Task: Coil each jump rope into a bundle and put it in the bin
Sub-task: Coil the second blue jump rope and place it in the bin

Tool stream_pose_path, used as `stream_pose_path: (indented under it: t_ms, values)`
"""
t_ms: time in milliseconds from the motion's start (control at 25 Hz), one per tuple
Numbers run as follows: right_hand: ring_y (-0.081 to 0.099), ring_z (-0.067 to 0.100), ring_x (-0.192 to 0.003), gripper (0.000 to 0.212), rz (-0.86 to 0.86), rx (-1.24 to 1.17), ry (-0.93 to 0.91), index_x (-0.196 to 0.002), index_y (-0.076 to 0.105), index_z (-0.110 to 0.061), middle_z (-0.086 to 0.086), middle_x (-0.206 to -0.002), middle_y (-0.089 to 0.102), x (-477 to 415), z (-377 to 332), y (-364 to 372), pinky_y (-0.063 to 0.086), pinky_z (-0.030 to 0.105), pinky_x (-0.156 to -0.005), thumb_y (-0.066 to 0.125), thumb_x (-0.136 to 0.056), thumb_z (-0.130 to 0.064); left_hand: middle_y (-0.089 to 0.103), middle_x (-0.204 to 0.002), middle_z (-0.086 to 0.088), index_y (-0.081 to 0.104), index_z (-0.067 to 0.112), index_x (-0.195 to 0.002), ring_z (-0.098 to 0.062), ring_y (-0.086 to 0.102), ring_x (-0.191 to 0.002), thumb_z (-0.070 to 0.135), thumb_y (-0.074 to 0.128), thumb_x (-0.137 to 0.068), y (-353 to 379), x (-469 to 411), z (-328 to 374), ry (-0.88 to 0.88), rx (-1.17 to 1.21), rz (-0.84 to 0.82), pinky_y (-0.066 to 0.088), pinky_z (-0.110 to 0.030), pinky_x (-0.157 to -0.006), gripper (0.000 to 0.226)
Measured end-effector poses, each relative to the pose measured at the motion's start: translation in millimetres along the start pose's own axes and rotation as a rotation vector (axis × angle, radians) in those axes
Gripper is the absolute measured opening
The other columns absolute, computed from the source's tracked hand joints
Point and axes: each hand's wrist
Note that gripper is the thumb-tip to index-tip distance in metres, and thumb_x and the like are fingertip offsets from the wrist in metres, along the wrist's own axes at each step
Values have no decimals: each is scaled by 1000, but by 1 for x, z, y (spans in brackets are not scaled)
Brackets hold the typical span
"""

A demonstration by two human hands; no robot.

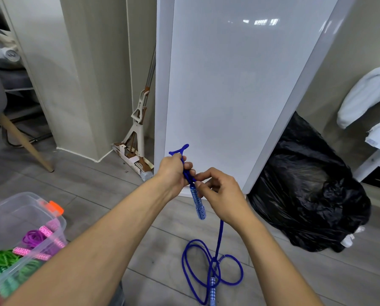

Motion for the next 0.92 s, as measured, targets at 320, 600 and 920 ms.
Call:
stream_pose_path:
  t_ms: [320, 600, 920]
  values:
    - [45, 14, -52, 25, -342, 198, 178, -89, 74, -22, -1, -62, 58, 6, 13, -36, 41, 27, -53, 57, -101, -37, 41, -64, 0, 57, 12, -100, -11, 35, -47, 33, 36, -106, -23, -15, 24, 373, -583, 31, 34, -25, -42, 31]
    - [55, 10, -68, 22, 66, 449, 148, -97, 68, -22, -5, -76, 61, 3, 27, -60, 38, 25, -56, 56, -100, -40, 54, -80, -8, 45, 14, -102, -17, 41, -59, 28, 34, -104, -25, -12, 21, 366, -810, 10, 38, -31, -51, 18]
    - [54, 7, -47, 8, 275, 8, 45, -94, 61, -25, -1, -73, 68, -6, 12, -39, 49, 33, -52, 58, -101, -28, 74, -106, 10, 51, 18, -107, -9, 55, -66, 28, 35, -107, -4, 17, -11, 398, -1026, -351, 45, -25, -68, 18]
Point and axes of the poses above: each hand's wrist, its own x-axis away from the middle knuckle, its own y-axis out of the palm, z = x × y
